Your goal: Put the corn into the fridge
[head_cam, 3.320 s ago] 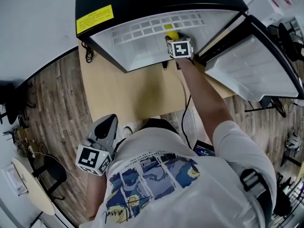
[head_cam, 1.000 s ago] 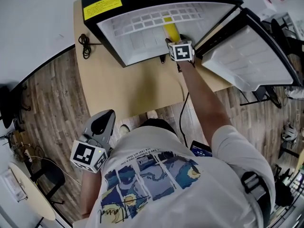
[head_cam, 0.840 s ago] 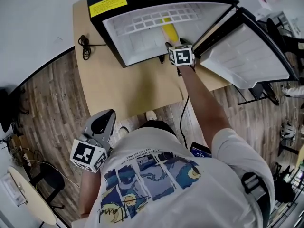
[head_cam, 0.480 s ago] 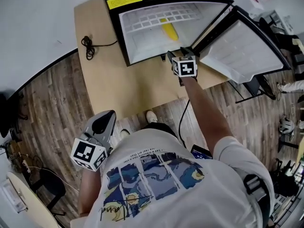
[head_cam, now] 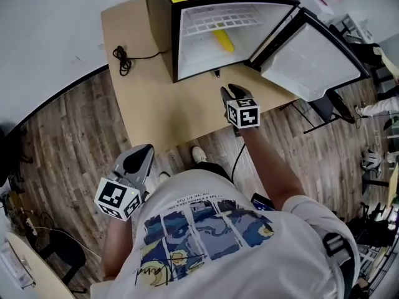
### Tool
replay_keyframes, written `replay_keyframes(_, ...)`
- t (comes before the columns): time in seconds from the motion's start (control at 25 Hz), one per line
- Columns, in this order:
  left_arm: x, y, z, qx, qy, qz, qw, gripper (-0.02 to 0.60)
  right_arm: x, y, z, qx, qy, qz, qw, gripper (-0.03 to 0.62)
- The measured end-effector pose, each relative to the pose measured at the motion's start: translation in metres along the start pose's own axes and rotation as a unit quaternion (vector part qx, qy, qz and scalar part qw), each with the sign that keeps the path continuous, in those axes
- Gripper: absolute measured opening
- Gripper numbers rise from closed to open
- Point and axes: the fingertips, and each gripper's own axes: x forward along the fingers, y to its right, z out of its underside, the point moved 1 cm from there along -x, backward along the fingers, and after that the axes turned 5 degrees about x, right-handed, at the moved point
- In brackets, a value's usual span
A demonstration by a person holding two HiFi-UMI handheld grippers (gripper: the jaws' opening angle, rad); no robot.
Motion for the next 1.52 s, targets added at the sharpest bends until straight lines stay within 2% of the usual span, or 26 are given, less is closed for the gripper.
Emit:
replay_keyframes(0.32,-0.049,-0.016,0.023,-0.001,0.004,0.001,1.0,0.009,-0.057,-0.075,0.022,-0.028,0.001,-0.011,1.0,0.034)
replay_keyframes(0.52,-0.072,-0.018,0.044,0.0,-0.006,0.013,0.9999,0.009,-0.091,-0.129,0.041,-0.04,0.004,-0.033,0.999,0.023)
replay_keyframes(0.76,-0.086,-0.013,0.059,0.004,-0.012,0.038,0.9992,0.009,-0.122,-0.174,0.055,-0.038,0.007,-0.053,0.998,0.018)
replay_keyframes(1.12,-0.1,-0.013,0.065,0.007,-0.01,0.046,0.9989,0.009,-0.145,-0.214,0.051,-0.041,0.025,-0.071,0.996,0.015)
replay_keyframes(1.36,-0.106,-0.009,0.068,0.007,-0.005,0.055,0.9984,0.009,-0.151,-0.223,0.052,-0.042,0.028,-0.075,0.996,0.015)
replay_keyframes(1.52,-0.113,-0.01,0.069,0.006,-0.002,0.047,0.9989,0.009,-0.148,-0.23,0.048,-0.051,0.028,-0.085,0.995,0.014)
